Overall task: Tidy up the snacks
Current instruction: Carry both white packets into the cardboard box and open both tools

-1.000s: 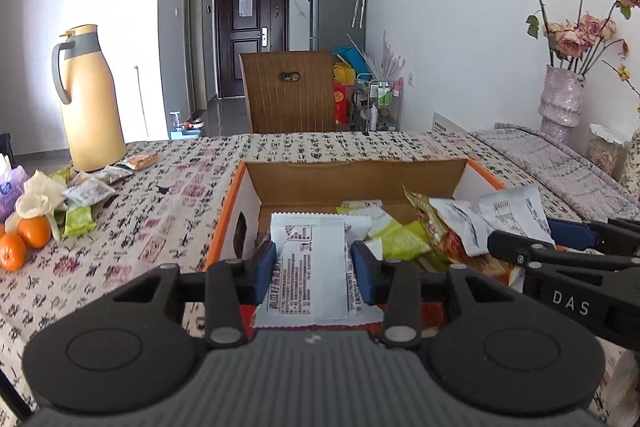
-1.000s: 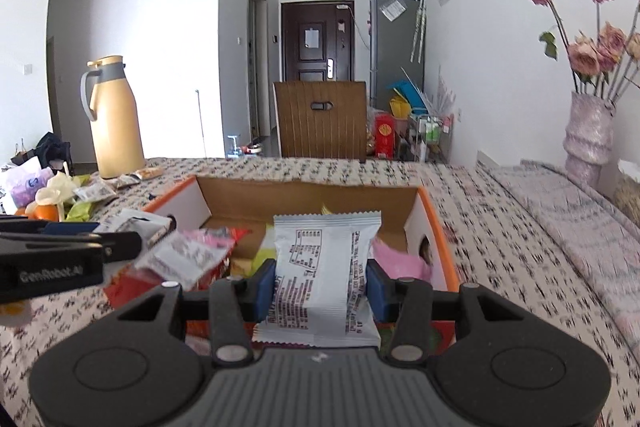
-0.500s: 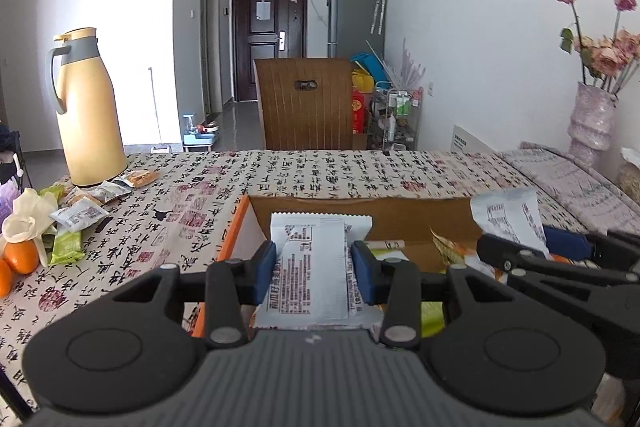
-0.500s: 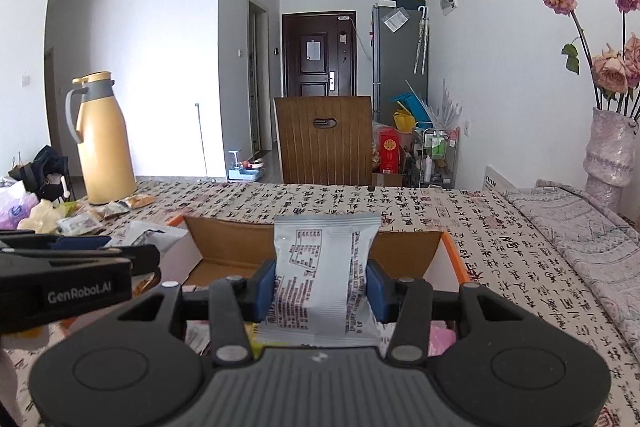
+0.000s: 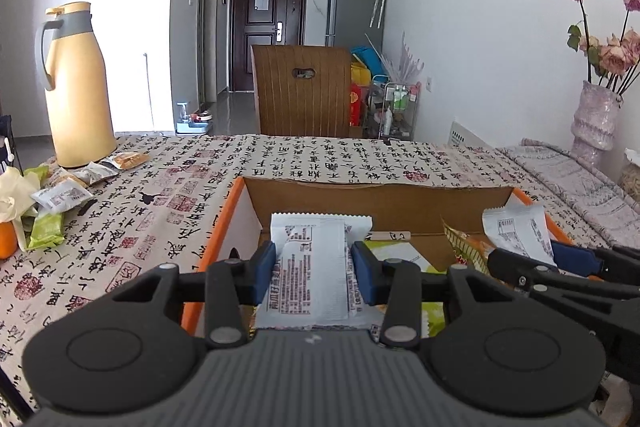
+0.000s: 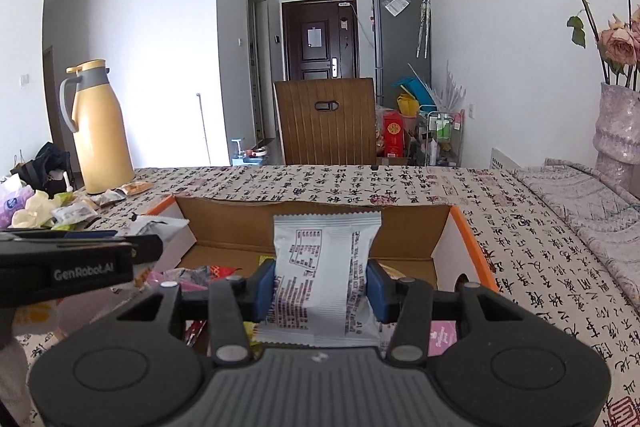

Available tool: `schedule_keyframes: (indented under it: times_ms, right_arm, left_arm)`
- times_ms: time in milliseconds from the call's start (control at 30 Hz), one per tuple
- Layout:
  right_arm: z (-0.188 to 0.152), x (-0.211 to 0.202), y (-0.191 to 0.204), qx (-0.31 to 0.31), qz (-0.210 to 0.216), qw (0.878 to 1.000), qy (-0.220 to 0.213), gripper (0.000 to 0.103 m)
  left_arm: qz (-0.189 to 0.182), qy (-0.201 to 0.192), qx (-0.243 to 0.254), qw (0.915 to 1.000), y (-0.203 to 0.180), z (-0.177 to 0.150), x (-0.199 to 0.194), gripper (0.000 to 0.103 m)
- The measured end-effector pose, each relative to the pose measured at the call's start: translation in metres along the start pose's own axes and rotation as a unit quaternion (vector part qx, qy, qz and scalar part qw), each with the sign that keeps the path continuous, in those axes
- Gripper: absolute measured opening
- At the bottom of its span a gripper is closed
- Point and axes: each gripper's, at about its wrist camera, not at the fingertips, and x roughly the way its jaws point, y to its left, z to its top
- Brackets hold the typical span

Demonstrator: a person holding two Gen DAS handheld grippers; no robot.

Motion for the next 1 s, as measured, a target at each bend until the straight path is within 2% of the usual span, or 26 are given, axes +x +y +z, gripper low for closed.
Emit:
schedule_keyframes:
  times_ms: [67,133,167,200,267,333,1000]
  right_arm:
    - [-0.001,-0.001,-0.002,0.004,-0.003,1.000,-0.001,0.049]
    - [-0.001,-0.002,-0.005,0.008,-0.003,1.000,-0.003,0.068]
    - [0.000,-0.003,-0.005,0.009,-0.005,1.000,-0.005,0.074]
    - [-0.001,-0.004,-0.007,0.011,-0.008,1.000,-0.008,0.085]
    - [-0.001,-0.005,-0.008,0.014,-0.011,1.000,-0.013,0.092]
    - [-0.001,-0.006,-0.010,0.018,-0.011,1.000,-0.014,0.103]
    - [0.003,-0.007,-0.016,0.033,-0.026,0.999,-0.018,0.103]
  left_arm:
    - [0.005,-0.003,-0.003,1.0000,0.000,0.000,-0.001,0.046]
    - [0.010,-0.006,-0.006,0.9999,0.002,0.000,-0.001,0.061]
    - [0.014,-0.009,-0.007,0.9998,0.002,0.000,-0.002,0.072]
    - [0.018,-0.012,-0.008,0.9997,0.002,0.000,-0.003,0.080]
    - [0.025,-0.017,-0.011,0.9995,0.002,0.001,-0.005,0.088]
    - [0.032,-0.020,-0.014,0.9992,0.003,0.001,-0.006,0.103]
    - [0.049,-0.014,-0.024,0.9984,0.004,0.006,-0.009,0.103]
